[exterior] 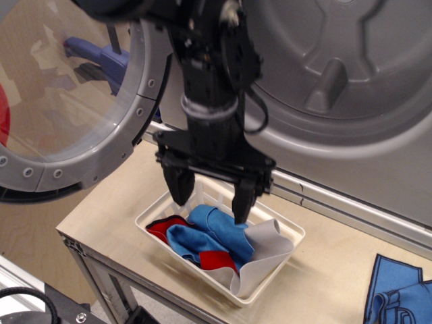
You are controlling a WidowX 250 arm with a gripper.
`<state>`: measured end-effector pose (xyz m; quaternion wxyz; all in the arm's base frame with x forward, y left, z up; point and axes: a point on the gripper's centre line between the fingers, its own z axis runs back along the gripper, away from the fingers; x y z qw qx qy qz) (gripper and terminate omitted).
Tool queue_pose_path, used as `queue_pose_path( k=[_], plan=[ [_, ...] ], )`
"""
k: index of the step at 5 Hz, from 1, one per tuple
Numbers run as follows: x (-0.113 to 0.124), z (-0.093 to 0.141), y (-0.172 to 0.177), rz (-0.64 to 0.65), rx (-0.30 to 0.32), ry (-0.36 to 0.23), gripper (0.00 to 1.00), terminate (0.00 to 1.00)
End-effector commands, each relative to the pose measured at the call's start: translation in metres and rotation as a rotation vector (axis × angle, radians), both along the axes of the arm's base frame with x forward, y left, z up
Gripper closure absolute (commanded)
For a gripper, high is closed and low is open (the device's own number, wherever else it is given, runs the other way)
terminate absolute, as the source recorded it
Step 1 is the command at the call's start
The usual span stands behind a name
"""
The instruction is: Put clothes in laundry machine
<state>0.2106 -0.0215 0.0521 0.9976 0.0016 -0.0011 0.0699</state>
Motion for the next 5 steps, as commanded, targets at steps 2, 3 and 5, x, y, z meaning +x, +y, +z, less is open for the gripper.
queue_pose_path(
  k=[2,3,5],
  plan=[
    [0.001,-0.025,-0.024,-0.034,-0.035,-0.015,0.00,0.00],
    [-0.002,-0.035,-0.030,-0.054,-0.013,0.000,0.00,0.00],
    [-0.007,-0.054,-0.028,-0.069,0.028,0.019,0.00,0.00]
  ],
)
